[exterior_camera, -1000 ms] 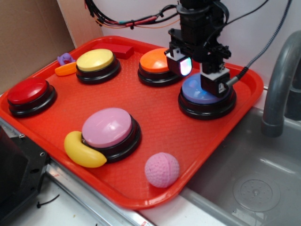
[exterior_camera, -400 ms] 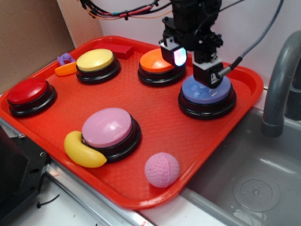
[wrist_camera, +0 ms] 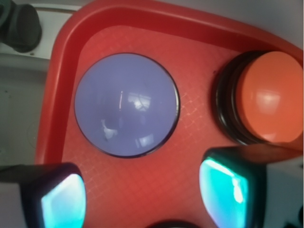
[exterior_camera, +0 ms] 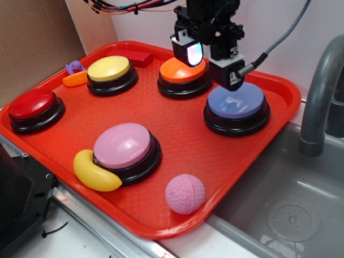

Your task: Push the purple button.

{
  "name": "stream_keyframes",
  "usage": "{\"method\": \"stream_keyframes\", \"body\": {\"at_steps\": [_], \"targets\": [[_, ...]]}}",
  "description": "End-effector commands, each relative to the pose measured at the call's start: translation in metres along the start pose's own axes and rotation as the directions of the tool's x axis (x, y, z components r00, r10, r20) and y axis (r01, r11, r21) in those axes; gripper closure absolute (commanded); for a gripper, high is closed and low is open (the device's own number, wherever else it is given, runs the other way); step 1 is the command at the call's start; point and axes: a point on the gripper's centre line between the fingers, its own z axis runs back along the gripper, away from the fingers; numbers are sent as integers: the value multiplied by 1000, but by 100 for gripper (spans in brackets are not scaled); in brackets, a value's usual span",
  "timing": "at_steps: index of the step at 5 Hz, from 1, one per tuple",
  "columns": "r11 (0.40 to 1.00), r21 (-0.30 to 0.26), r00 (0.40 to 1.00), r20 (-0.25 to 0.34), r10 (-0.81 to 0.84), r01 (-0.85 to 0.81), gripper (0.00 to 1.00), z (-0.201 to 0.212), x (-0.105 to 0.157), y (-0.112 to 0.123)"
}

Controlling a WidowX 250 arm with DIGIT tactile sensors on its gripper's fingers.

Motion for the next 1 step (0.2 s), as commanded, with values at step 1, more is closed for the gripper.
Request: {"method": "stream_keyframes", "body": {"at_steps": [1], "targets": [[1000,11,995,102,-3,1,0,40,-3,-3]]}}
